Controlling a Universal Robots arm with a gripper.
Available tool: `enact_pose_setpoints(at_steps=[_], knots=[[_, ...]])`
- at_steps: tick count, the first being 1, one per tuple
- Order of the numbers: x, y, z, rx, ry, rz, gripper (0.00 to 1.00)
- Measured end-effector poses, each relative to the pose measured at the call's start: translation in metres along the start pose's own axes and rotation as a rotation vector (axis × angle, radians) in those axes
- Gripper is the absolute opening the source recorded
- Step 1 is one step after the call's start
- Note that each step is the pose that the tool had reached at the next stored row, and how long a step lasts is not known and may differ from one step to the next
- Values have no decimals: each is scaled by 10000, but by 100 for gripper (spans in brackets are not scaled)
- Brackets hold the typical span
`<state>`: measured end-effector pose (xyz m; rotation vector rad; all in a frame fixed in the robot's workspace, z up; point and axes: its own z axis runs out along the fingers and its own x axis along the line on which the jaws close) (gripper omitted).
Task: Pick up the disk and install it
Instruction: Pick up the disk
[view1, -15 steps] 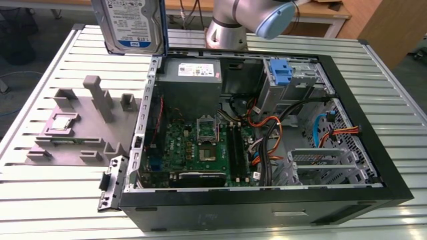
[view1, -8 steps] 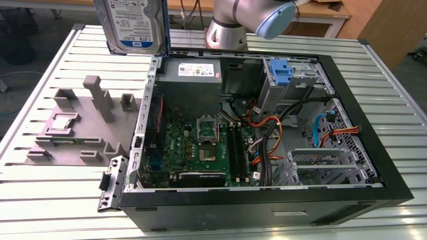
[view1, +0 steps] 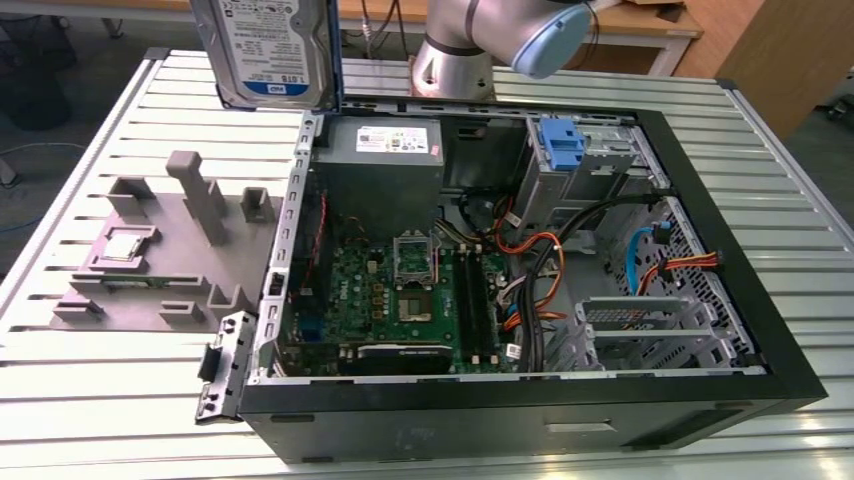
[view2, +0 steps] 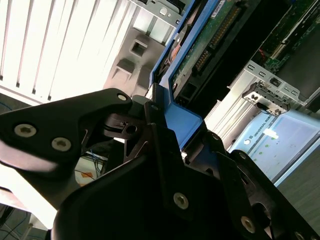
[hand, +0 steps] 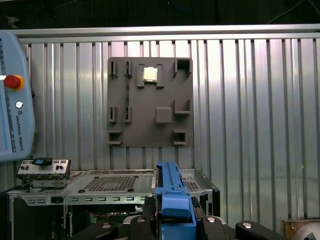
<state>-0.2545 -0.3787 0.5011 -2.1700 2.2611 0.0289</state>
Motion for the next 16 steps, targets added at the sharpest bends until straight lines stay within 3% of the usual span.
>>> enact_pose_setpoints(at_steps=[16], knots=[[8, -21, 0, 0, 0, 0, 37]])
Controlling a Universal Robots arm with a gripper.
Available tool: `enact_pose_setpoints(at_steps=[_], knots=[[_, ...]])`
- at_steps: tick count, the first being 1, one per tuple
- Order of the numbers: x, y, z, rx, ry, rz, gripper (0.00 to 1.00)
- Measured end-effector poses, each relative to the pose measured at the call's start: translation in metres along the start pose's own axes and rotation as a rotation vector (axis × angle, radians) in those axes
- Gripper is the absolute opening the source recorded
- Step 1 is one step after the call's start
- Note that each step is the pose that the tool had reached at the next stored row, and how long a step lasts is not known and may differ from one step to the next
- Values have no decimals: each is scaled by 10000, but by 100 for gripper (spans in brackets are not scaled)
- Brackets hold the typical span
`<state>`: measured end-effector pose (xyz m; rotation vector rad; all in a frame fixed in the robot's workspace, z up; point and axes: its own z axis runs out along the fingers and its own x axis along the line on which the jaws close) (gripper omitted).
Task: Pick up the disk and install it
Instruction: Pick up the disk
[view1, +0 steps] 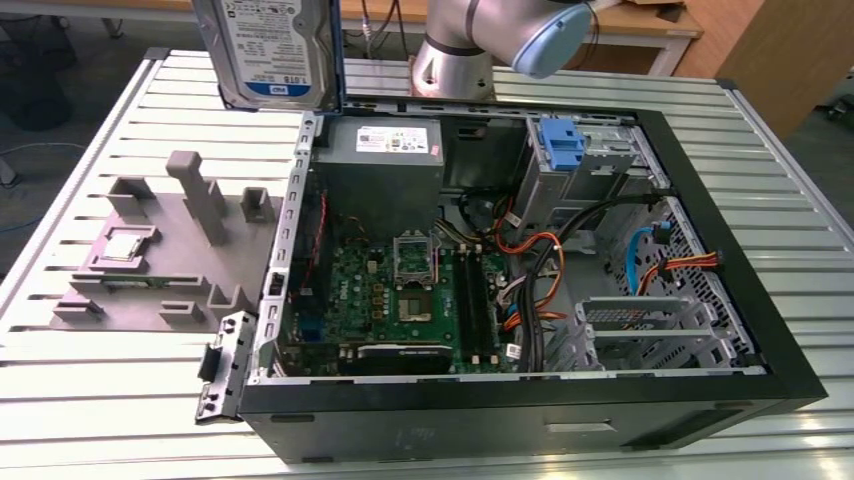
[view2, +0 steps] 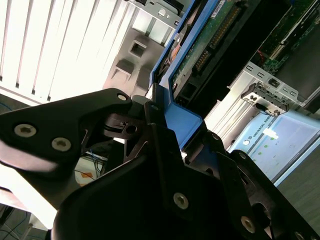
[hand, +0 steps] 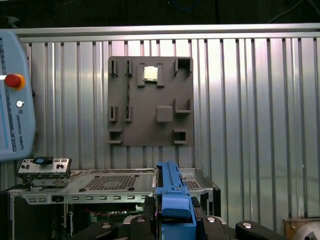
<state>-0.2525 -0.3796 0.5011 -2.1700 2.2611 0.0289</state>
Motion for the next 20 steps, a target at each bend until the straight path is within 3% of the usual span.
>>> enact_pose_setpoints(at_steps=[20], knots=[[-2, -55, 0, 0, 0, 0, 37]])
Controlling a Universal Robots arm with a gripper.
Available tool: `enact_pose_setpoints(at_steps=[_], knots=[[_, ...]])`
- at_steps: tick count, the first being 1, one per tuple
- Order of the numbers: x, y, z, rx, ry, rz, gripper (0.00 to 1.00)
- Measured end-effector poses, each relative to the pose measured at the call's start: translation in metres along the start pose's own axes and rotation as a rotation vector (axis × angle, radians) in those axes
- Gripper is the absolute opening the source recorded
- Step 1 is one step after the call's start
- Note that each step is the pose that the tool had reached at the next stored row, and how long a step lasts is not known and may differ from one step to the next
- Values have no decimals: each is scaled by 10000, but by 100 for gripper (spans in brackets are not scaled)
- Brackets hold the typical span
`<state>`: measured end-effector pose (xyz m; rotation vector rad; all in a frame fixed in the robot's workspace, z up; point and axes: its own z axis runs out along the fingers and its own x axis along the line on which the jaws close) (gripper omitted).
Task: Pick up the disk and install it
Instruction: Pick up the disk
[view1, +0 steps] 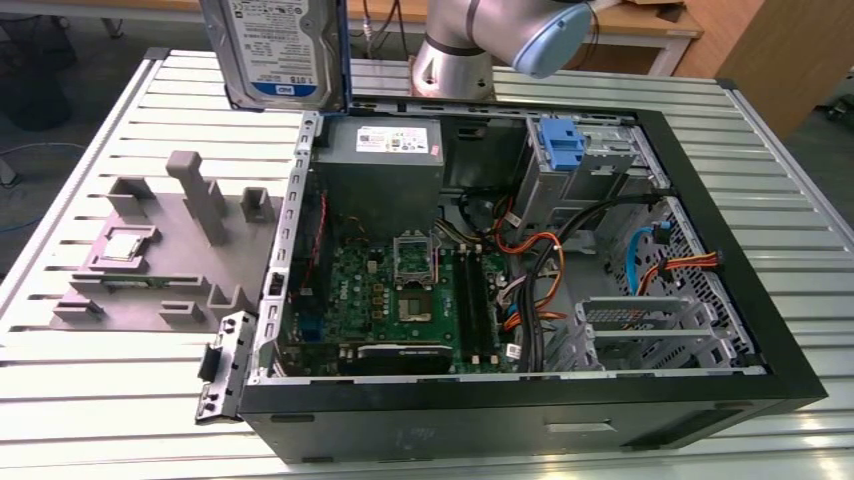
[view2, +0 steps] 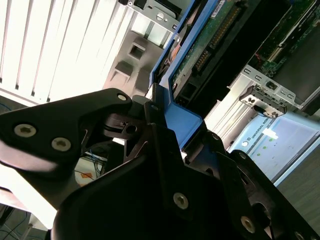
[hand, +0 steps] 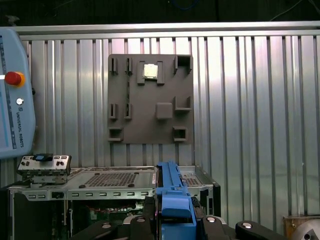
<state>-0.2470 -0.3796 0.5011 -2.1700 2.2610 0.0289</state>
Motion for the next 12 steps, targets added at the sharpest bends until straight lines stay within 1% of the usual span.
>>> enact_pose_setpoints(at_steps=[12], knots=[[-2, -32, -1, 0, 0, 0, 37]])
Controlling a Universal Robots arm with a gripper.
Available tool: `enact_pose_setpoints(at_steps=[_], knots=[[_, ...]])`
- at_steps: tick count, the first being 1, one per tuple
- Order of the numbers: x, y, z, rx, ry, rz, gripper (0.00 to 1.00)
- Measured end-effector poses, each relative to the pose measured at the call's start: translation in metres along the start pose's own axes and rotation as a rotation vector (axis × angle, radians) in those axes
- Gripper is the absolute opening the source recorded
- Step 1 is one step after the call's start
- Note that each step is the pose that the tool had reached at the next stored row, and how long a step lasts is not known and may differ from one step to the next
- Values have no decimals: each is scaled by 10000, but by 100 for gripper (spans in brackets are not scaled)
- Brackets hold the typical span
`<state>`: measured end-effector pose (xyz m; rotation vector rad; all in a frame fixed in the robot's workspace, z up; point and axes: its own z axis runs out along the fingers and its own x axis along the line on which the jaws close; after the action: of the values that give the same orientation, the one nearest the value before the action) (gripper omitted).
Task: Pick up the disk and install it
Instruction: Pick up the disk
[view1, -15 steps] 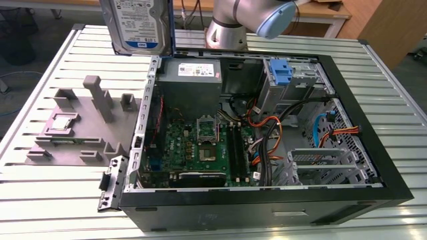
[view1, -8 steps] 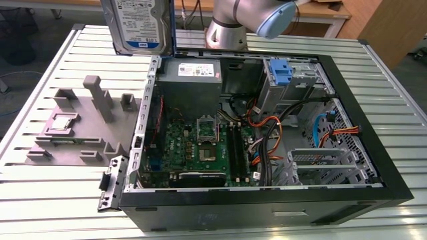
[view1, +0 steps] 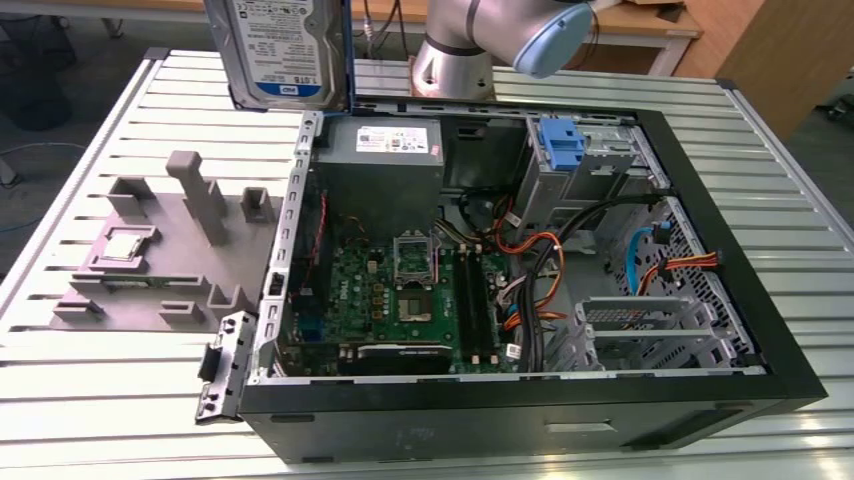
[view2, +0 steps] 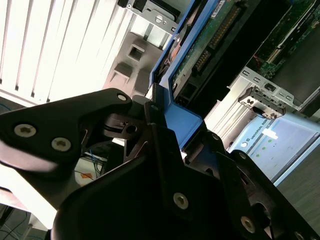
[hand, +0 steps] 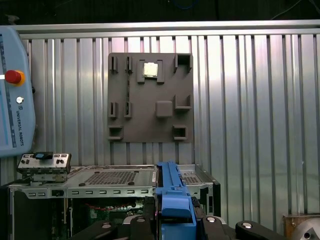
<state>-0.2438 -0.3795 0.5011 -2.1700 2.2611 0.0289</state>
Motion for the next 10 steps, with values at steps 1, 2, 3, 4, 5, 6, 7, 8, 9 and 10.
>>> enact_pose_setpoints(at_steps=[1, 2, 3, 4, 5, 6, 7, 8, 9, 10], knots=[[0, 0, 0, -1, 0, 0, 37], [0, -2, 0, 0, 0, 0, 37], [0, -4, 0, 0, 0, -1, 37], [0, -5, 0, 0, 0, -1, 37], [0, -7, 0, -1, 0, 0, 37], [0, -11, 0, -1, 0, -1, 37], [-1, -13, 0, 0, 0, 0, 37], [0, -15, 0, 0, 0, 0, 37], [-1, -26, 0, 0, 0, 0, 37], [-1, -28, 0, 0, 0, 0, 37]])
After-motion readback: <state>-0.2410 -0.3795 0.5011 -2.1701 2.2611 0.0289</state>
